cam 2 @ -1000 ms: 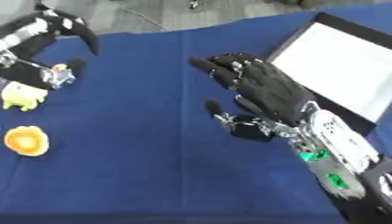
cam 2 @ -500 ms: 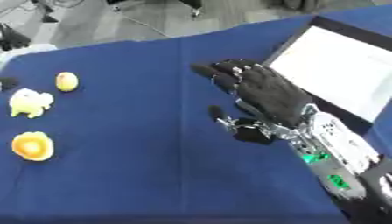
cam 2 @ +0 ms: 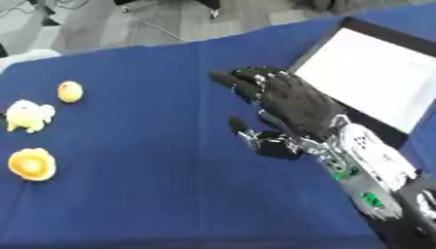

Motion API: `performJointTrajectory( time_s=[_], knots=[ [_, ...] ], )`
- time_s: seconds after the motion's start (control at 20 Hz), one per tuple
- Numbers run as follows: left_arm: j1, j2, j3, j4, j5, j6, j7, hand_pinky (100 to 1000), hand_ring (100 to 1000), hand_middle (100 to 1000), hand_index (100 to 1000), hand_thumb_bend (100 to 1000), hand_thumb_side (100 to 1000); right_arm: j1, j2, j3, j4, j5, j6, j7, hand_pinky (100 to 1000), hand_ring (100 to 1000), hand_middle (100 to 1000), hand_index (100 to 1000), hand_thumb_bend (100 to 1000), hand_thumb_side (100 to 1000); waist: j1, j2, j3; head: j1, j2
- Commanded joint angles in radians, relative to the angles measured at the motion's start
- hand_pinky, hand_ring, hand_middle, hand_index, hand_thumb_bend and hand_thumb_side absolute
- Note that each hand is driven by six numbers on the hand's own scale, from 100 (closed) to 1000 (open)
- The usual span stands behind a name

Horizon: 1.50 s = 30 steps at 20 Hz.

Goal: Pick up the objects with one hand, pass them to the other hand, and then place them into the box on the other side of the table.

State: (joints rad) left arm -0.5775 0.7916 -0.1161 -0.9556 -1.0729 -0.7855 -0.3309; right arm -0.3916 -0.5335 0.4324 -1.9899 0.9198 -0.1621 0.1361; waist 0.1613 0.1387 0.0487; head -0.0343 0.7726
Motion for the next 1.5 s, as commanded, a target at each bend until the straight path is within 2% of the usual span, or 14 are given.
performJointTrajectory(
  time_s=[0.05, 0.3, 0.5, 0.55, 0.65, 0.75, 0.9, 1.05, 1.25, 1.35, 1.4, 1.5],
  knots=[
    [-0.005, 0.008, 0.028, 0.048, -0.06, -0.041, -0.001, 776, 690, 693, 845, 520, 726, -0.011, -0.013, -0.009, -0.01, 0.001, 0.002, -0.001, 754, 811, 781, 1000, 100, 100, -0.005, -0.014, 0.001, -0.002, -0.003],
    [0.003, -0.036, 0.035, 0.097, -0.105, -0.031, 0.052, 766, 676, 682, 839, 451, 705, -0.012, -0.01, -0.01, -0.01, 0.001, 0.002, -0.001, 753, 811, 781, 1000, 100, 100, -0.007, -0.014, 0.0, -0.003, -0.003],
    [0.006, -0.064, 0.041, 0.103, -0.122, -0.003, 0.111, 757, 668, 679, 842, 422, 608, -0.014, -0.009, -0.011, -0.01, 0.002, 0.002, -0.001, 754, 810, 781, 1000, 100, 100, -0.008, -0.013, -0.002, -0.002, -0.003],
    [0.007, -0.07, 0.043, 0.102, -0.127, 0.007, 0.132, 756, 667, 678, 841, 426, 585, -0.014, -0.009, -0.012, -0.01, 0.002, 0.003, -0.001, 754, 810, 781, 1000, 100, 100, -0.009, -0.013, -0.002, -0.002, -0.003],
    [0.007, -0.079, 0.047, 0.097, -0.133, 0.032, 0.188, 750, 660, 674, 839, 445, 477, -0.015, -0.009, -0.012, -0.01, 0.002, 0.003, -0.002, 754, 810, 781, 1000, 100, 100, -0.01, -0.013, -0.002, -0.003, -0.003],
    [0.007, -0.084, 0.05, 0.094, -0.142, 0.06, 0.251, 746, 653, 675, 840, 456, 447, -0.015, -0.01, -0.013, -0.01, 0.002, 0.004, -0.002, 754, 809, 780, 1000, 100, 100, -0.01, -0.013, -0.002, -0.004, -0.003],
    [0.008, -0.083, 0.052, 0.093, -0.153, 0.09, 0.334, 746, 652, 675, 841, 457, 437, -0.015, -0.011, -0.014, -0.01, 0.001, 0.005, -0.002, 755, 809, 780, 1000, 100, 100, -0.011, -0.013, -0.002, -0.006, -0.003],
    [0.006, -0.081, 0.052, 0.097, -0.162, 0.099, 0.377, 747, 656, 679, 843, 458, 431, -0.016, -0.011, -0.014, -0.01, 0.001, 0.005, -0.001, 755, 809, 780, 1000, 100, 100, -0.011, -0.013, -0.001, -0.005, -0.003],
    [0.006, -0.09, 0.048, 0.11, -0.175, 0.096, 0.386, 752, 667, 696, 851, 450, 431, -0.017, -0.011, -0.014, -0.01, 0.0, 0.005, -0.001, 755, 809, 780, 1000, 100, 100, -0.012, -0.013, -0.001, -0.003, -0.003],
    [0.006, -0.098, 0.045, 0.117, -0.182, 0.088, 0.378, 755, 670, 700, 853, 483, 475, -0.017, -0.01, -0.014, -0.01, 0.0, 0.005, -0.001, 755, 809, 780, 1000, 100, 100, -0.012, -0.013, -0.002, -0.002, -0.003],
    [0.005, -0.103, 0.044, 0.12, -0.185, 0.082, 0.372, 756, 670, 701, 852, 421, 463, -0.017, -0.009, -0.014, -0.01, -0.001, 0.005, -0.001, 755, 810, 780, 1000, 100, 100, -0.013, -0.013, -0.002, -0.001, -0.003],
    [0.005, -0.114, 0.042, 0.126, -0.189, 0.07, 0.357, 756, 671, 703, 852, 396, 493, -0.018, -0.008, -0.014, -0.01, -0.001, 0.004, 0.0, 755, 810, 780, 1000, 100, 100, -0.013, -0.012, -0.003, 0.001, -0.003]
  ],
)
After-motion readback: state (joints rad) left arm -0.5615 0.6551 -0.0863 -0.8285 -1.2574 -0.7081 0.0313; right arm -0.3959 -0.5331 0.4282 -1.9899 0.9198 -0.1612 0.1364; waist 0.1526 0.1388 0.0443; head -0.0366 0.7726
